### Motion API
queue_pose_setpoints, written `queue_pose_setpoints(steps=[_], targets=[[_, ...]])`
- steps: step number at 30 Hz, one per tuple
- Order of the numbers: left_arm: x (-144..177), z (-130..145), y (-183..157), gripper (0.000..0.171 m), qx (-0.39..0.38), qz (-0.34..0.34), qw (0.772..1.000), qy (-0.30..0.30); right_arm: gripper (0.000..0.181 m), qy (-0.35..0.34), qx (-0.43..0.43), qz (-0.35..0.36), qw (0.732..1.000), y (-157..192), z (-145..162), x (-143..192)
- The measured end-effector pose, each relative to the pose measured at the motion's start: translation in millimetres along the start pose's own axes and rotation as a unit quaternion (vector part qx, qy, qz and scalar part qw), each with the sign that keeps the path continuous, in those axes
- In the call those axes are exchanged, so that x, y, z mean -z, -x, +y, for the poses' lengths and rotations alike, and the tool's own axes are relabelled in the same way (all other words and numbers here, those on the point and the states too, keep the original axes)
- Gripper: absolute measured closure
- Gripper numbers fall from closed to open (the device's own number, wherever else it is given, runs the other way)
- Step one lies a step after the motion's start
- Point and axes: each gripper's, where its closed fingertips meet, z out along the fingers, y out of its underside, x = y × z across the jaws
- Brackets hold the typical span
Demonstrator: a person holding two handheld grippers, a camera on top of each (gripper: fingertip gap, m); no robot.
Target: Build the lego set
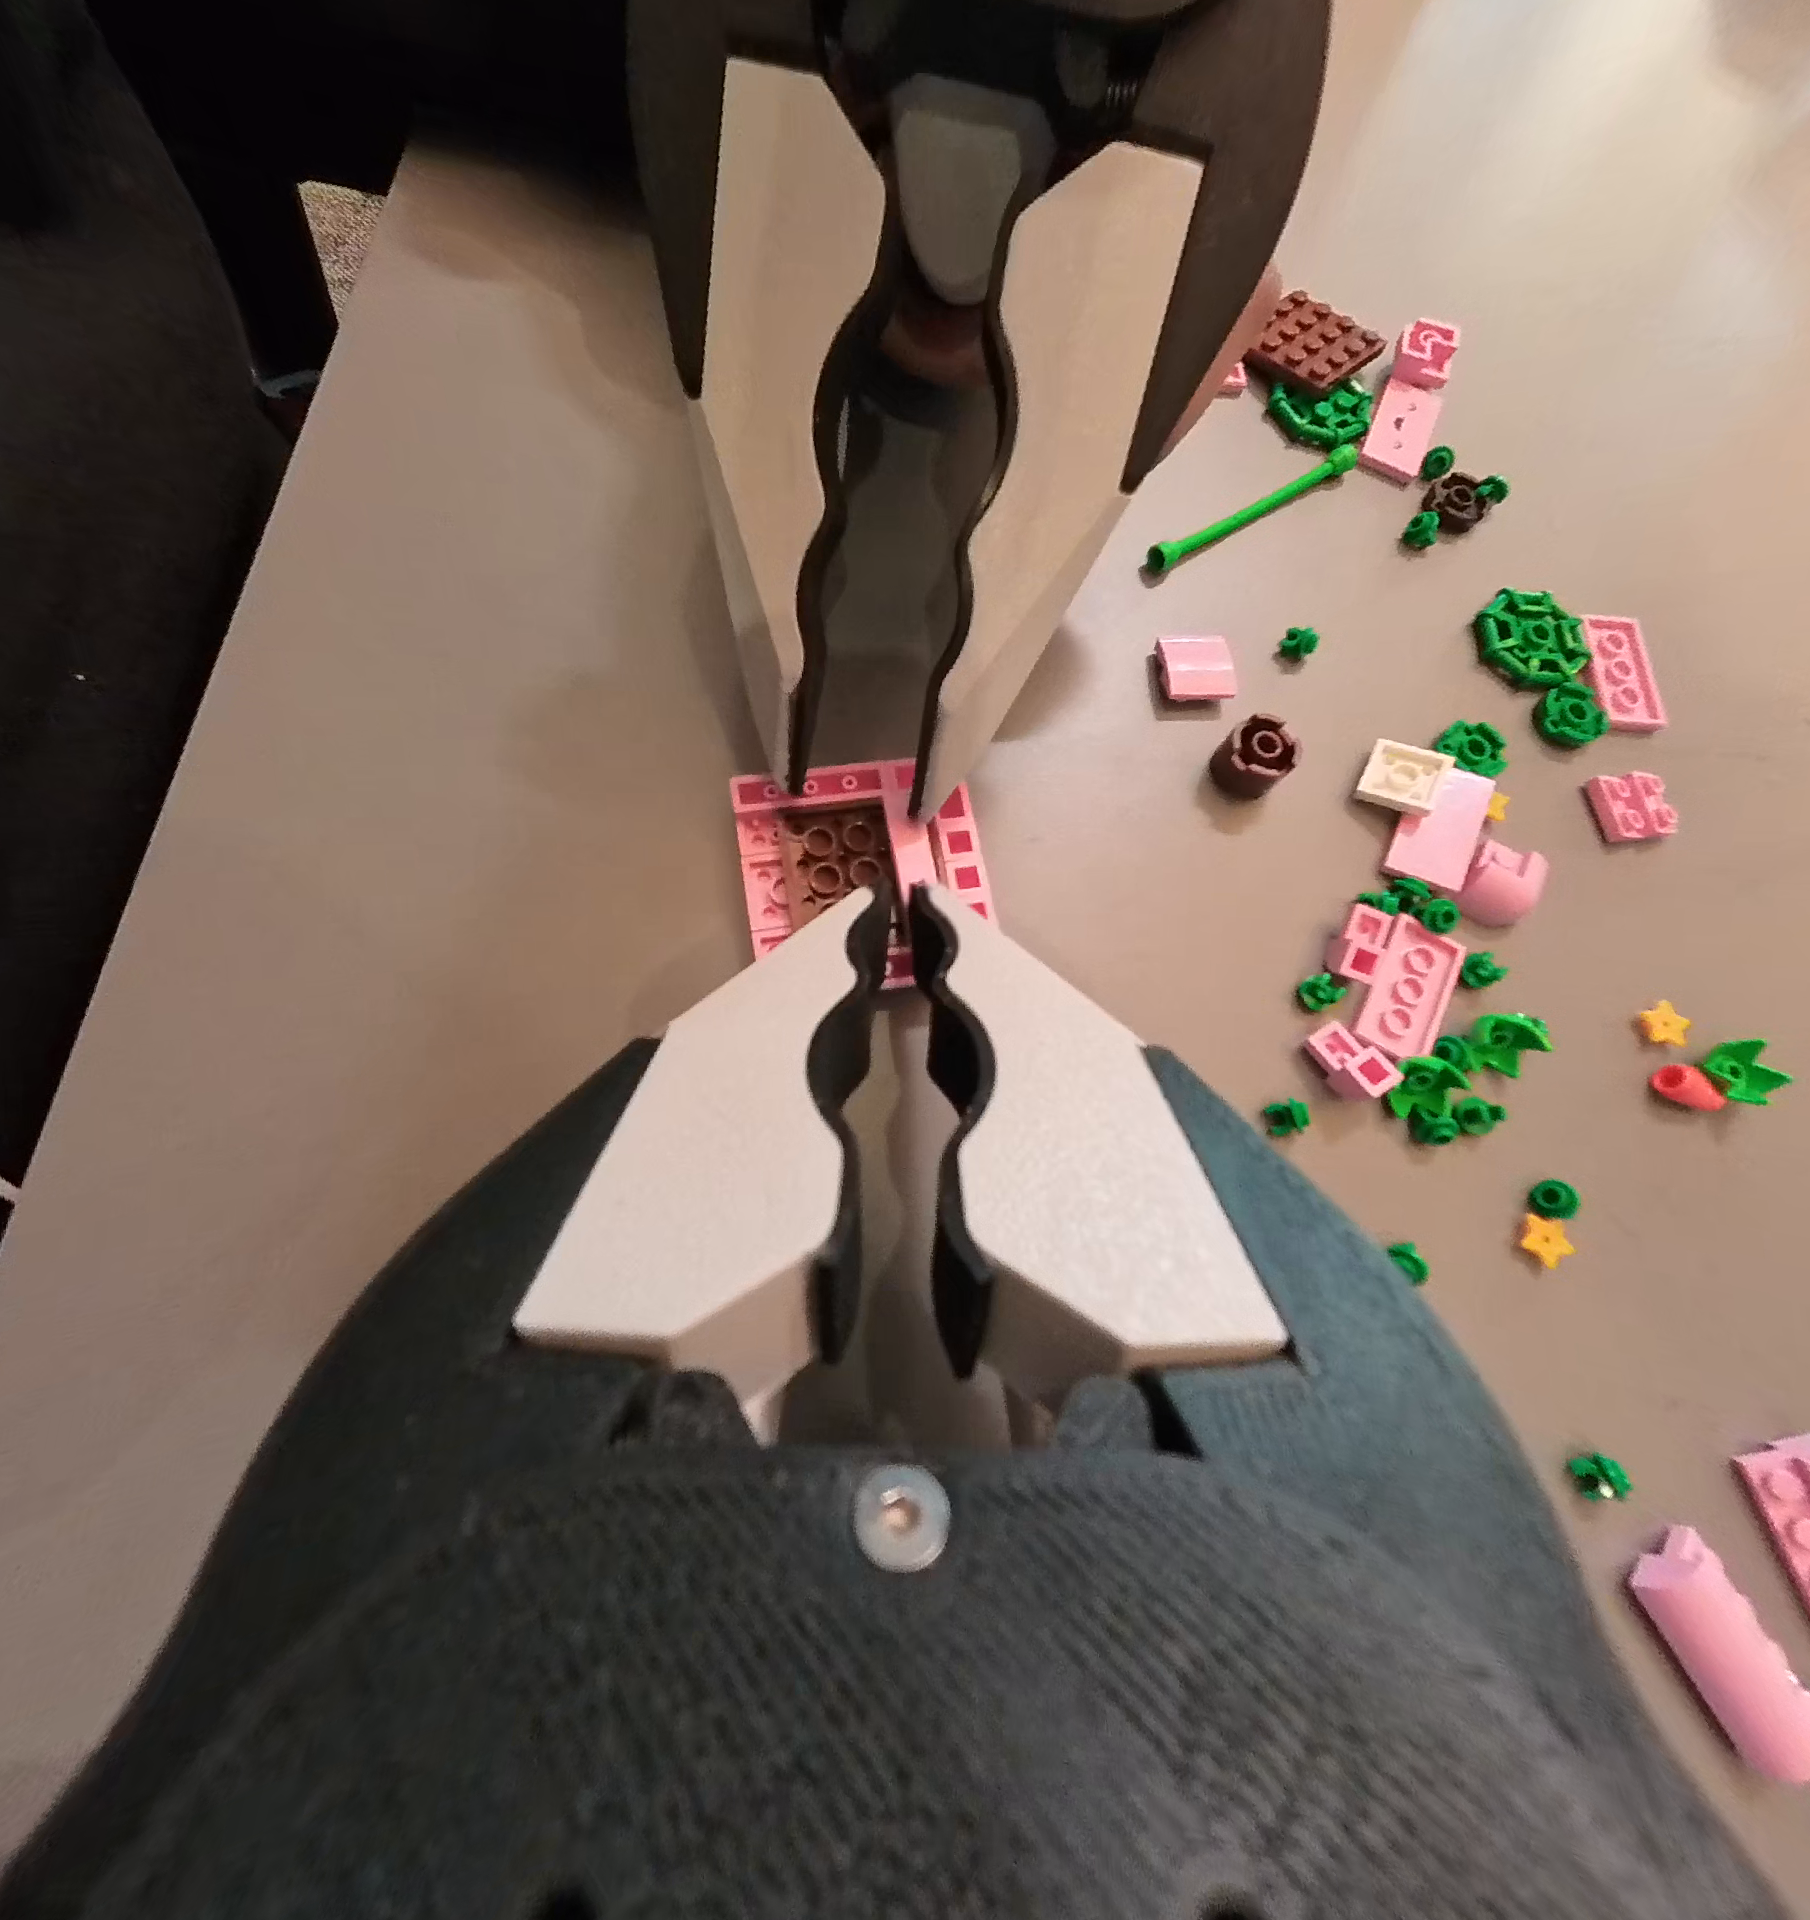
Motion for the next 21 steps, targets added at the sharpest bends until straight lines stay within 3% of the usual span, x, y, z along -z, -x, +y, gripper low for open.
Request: queue_pose_setpoints(steps=[21], targets=[[0.4,-0.4,-0.2,0.153,0.000,0.000,1.000,-0.002,0.179,0.001,-0.017,0.002,1.000,-1.7,0.4,-1.4]])
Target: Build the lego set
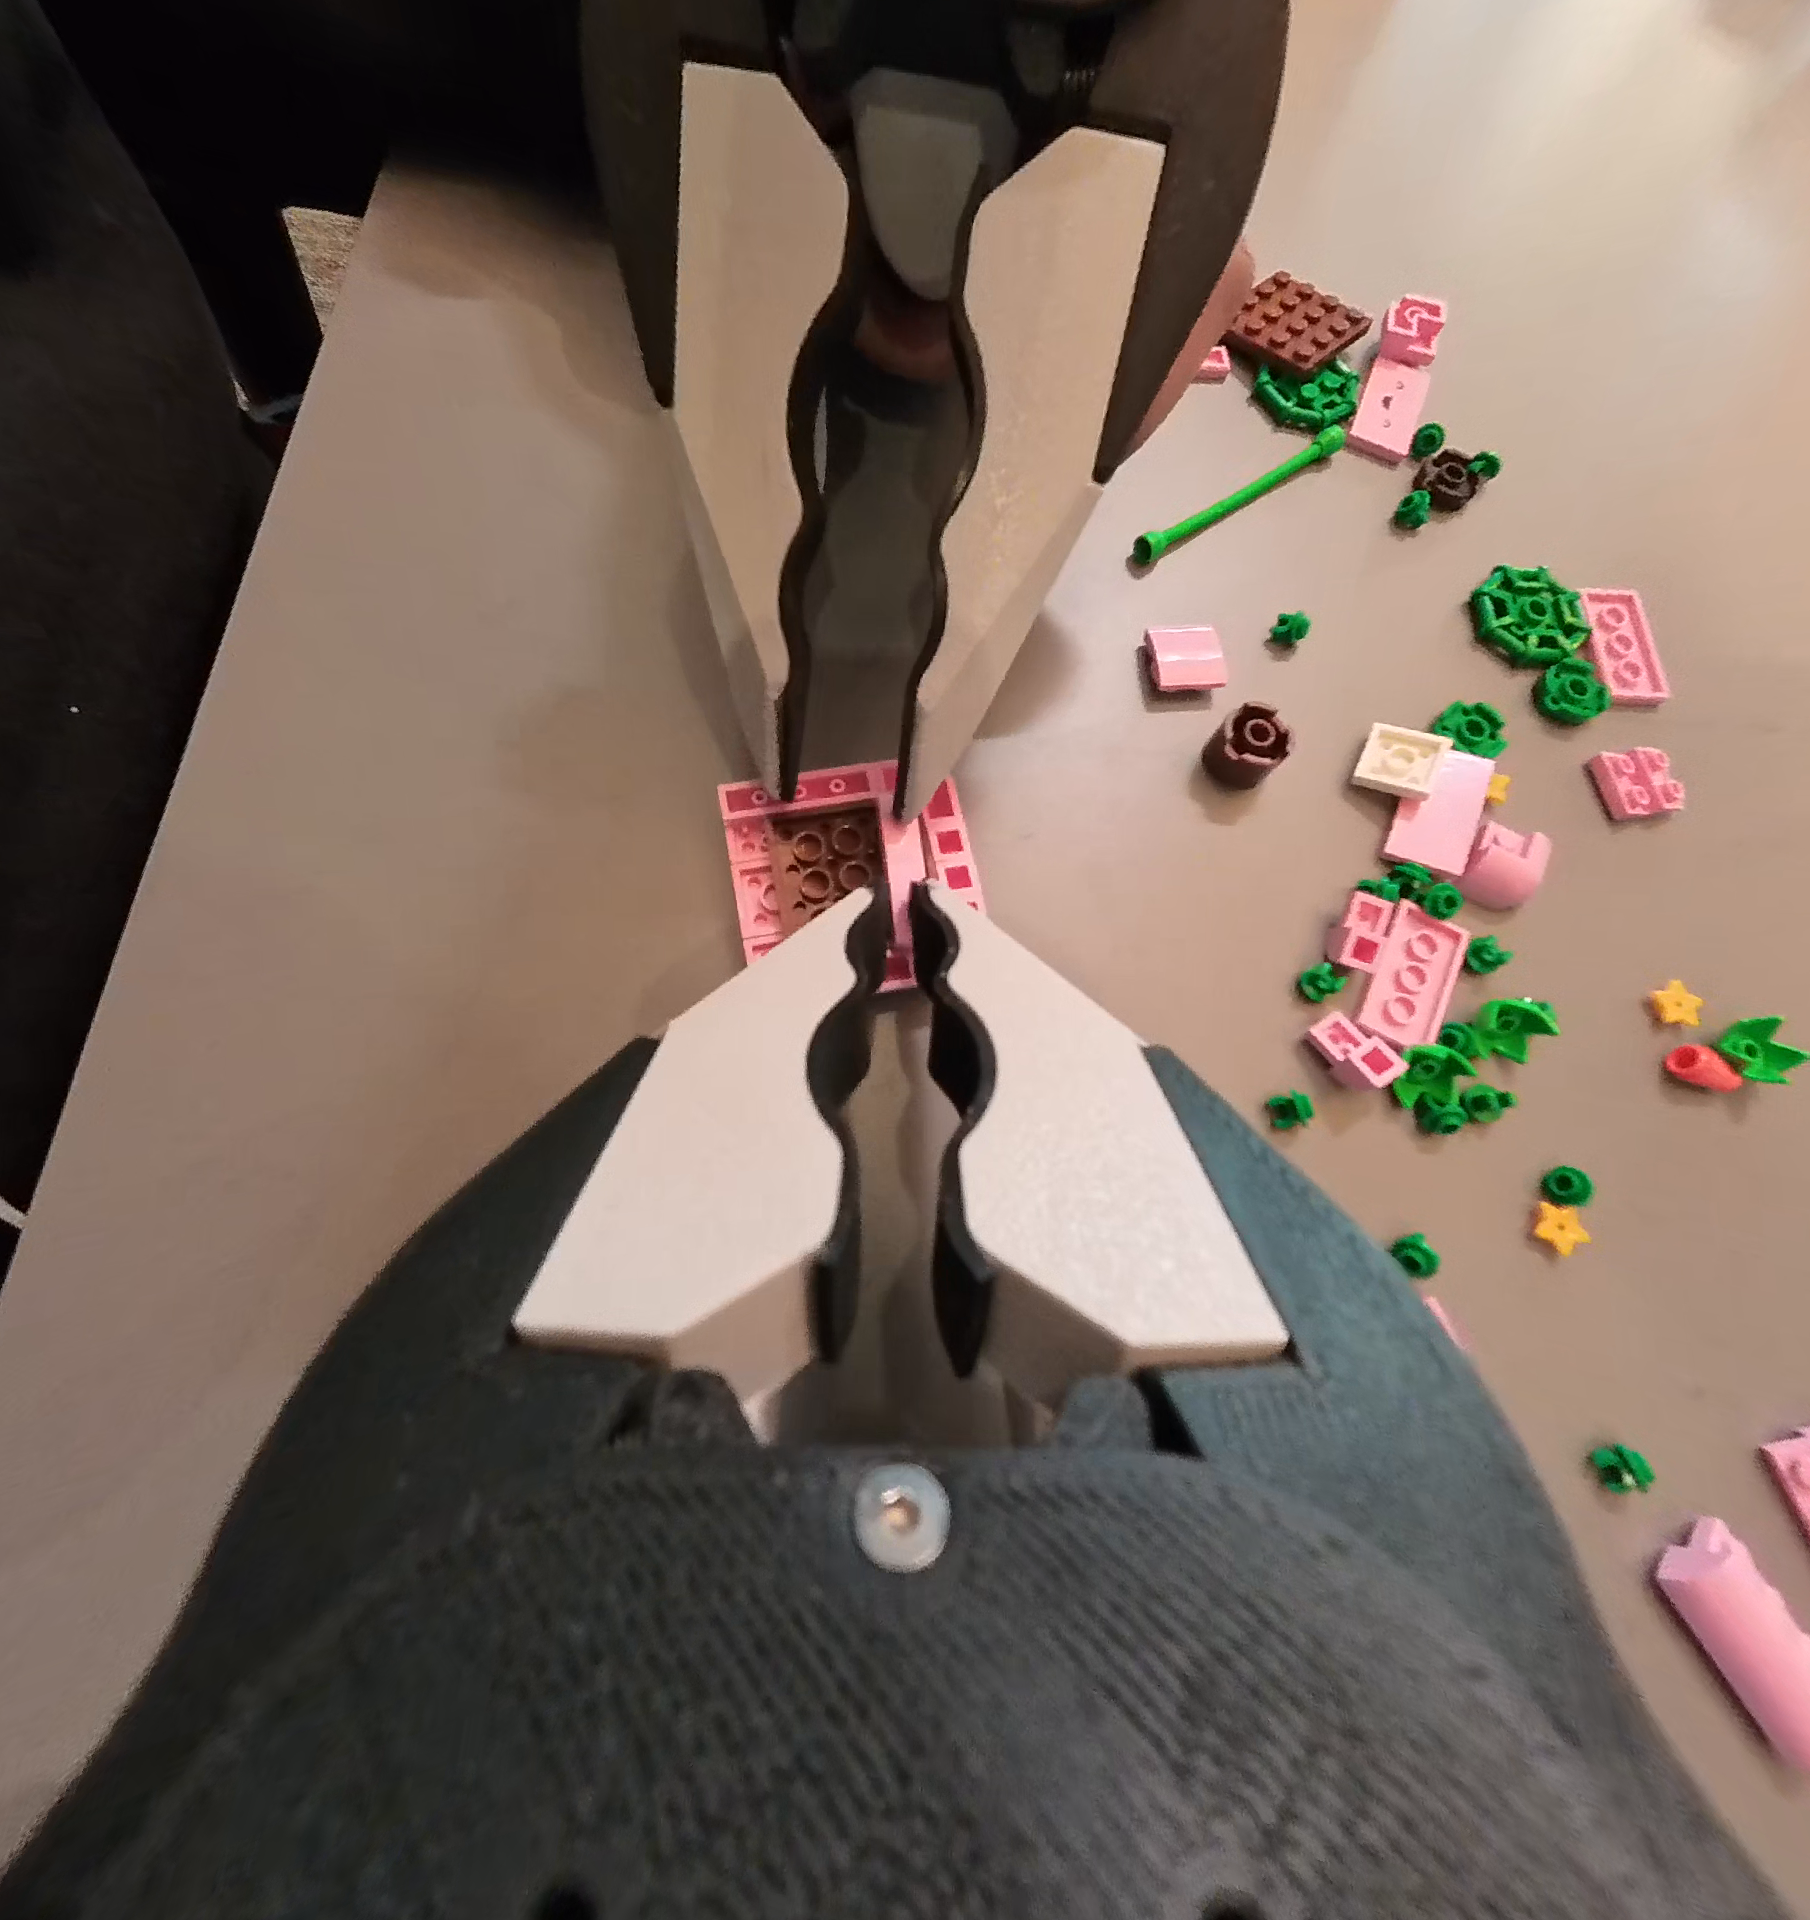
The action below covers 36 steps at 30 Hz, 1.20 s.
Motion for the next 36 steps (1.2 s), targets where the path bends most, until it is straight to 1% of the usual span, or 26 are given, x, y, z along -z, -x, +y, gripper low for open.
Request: queue_pose_setpoints(steps=[3,5,9,12,15,17,19,21,24,26,28,33,36], targets=[[0,0,0,0.156,-0.004,-0.002,1.000,0.000,0.180,0.000,0.006,0.001,1.000,0,0,0],[-1,3,-3,0.171,-0.013,0.002,1.000,0.011,0.181,0.000,0.010,0.004,1.000,1,0,-1],[-4,4,0,0.171,-0.022,-0.023,0.999,0.017,0.181,0.000,0.011,0.008,1.000,-1,0,-1],[-3,3,-2,0.171,-0.018,-0.009,1.000,0.012,0.181,-0.003,0.005,0.006,1.000,-1,0,-1],[5,-11,0,0.170,-0.004,-0.009,0.999,-0.035,0.181,-0.005,0.002,0.005,1.000,-1,0,-1],[10,-17,7,0.165,0.001,-0.029,0.998,-0.054,0.181,-0.004,0.004,0.006,1.000,-1,-1,-1],[8,-13,10,0.163,-0.001,-0.039,0.998,-0.046,0.181,-0.002,0.005,0.005,1.000,0,-1,-1],[3,-6,10,0.160,-0.004,-0.040,0.999,-0.020,0.181,-0.006,0.006,0.006,1.000,-1,-3,1],[1,-3,10,0.157,-0.012,-0.044,0.999,-0.008,0.181,-0.054,-0.003,0.009,0.998,-4,-18,12],[2,-4,10,0.156,-0.008,-0.043,0.999,-0.012,0.181,-0.070,-0.008,0.017,0.997,-8,-22,17],[2,-4,10,0.156,-0.005,-0.041,0.999,-0.013,0.181,-0.058,-0.010,0.022,0.998,-11,-17,16],[-1,-2,8,0.158,-0.011,-0.038,0.999,-0.002,0.181,-0.002,-0.010,0.021,1.000,-9,0,1],[-2,0,7,0.160,-0.010,-0.032,0.999,0.005,0.181,-0.004,-0.016,0.015,1.000,-7,-1,0]])
